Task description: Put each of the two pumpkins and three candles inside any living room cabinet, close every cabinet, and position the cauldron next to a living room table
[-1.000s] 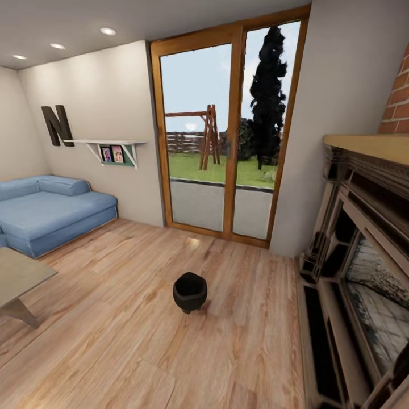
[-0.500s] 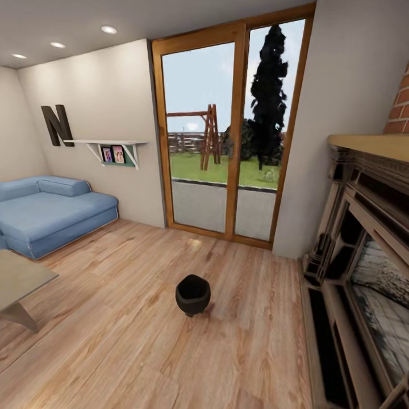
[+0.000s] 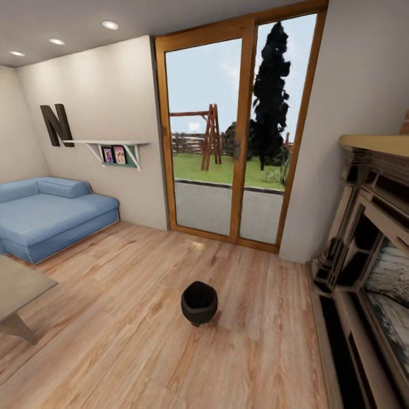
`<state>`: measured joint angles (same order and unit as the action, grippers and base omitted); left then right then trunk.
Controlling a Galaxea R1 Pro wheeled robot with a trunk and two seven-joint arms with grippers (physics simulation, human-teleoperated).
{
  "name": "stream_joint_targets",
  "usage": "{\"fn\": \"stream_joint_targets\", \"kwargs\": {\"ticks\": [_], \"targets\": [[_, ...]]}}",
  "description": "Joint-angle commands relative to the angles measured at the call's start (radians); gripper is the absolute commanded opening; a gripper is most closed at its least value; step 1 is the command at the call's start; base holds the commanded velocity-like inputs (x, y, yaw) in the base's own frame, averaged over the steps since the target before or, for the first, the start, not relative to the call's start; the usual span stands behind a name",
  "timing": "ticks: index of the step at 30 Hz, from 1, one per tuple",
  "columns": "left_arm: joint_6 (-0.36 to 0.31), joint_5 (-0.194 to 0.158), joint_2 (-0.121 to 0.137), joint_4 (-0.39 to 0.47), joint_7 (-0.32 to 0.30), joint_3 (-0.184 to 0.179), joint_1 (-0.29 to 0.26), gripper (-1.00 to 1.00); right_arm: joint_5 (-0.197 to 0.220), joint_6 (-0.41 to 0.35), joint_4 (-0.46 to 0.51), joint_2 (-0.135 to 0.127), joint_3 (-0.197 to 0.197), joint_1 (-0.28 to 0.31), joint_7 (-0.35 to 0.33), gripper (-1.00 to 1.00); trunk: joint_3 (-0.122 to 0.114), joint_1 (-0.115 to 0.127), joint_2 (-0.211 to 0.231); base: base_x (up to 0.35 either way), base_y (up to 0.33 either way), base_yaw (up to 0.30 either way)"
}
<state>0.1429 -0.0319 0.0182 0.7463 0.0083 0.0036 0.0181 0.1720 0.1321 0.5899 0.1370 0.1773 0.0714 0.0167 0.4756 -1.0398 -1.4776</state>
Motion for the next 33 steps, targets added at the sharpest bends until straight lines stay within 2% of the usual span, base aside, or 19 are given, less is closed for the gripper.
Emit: {"fn": "stream_joint_targets", "kwargs": {"ticks": [1,21,33], "targets": [[0.002,-0.003,0.000,0.001,0.001,-0.001,0.000,1.00,0.011,0.004,-0.001,0.000,0.004,0.001,0.002,1.00,0.001,-0.001,0.000,0.263,0.195,0.000],[0.003,-0.003,0.000,0.001,0.001,-0.001,0.000,1.00,0.011,0.004,-0.001,0.000,0.005,0.001,0.002,1.00,0.001,-0.001,0.000,0.263,0.201,-0.002],[0.004,-0.004,0.000,0.002,0.000,-0.002,0.000,1.00,0.011,0.004,-0.001,0.000,0.005,0.001,0.002,1.00,0.001,-0.001,0.000,0.127,0.244,-0.235]]}}
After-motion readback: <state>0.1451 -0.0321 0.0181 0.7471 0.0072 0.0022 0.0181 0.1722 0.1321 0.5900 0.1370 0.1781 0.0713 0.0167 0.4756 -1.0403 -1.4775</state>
